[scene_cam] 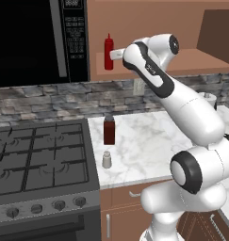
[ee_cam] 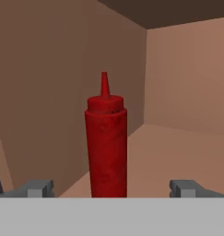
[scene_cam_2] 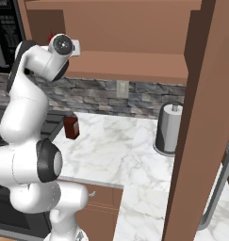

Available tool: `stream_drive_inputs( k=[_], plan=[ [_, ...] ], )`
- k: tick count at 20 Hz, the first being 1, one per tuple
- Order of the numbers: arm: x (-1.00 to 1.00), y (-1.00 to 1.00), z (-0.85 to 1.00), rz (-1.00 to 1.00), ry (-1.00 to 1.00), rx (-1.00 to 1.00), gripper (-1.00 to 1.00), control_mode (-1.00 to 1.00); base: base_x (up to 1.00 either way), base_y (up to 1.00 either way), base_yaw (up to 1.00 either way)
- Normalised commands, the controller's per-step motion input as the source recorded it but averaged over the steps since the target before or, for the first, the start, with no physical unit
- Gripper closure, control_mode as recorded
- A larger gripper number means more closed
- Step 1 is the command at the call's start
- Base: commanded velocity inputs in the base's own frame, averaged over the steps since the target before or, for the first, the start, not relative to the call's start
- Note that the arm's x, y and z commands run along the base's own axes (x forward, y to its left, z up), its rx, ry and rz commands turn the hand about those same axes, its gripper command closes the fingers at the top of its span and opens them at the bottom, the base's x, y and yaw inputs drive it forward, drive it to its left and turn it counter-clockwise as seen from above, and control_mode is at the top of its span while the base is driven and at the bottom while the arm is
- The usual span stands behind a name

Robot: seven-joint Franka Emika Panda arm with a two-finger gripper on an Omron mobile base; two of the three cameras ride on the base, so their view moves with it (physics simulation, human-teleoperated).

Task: Collect the paprika, ketchup, and shaker from the cabinet and place them next to the stove.

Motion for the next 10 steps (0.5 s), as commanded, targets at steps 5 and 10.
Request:
stream_drive_inputs(
  k=[5, 10],
  plan=[
    [0.17, 0.02, 0.00, 0.00, 0.00, -0.09, -1.00, -1.00, 0.00, 0.00, 0.00],
    [0.10, 0.02, 0.00, 0.00, -0.01, -0.10, -1.00, -1.00, 0.00, 0.00, 0.00]
  ],
)
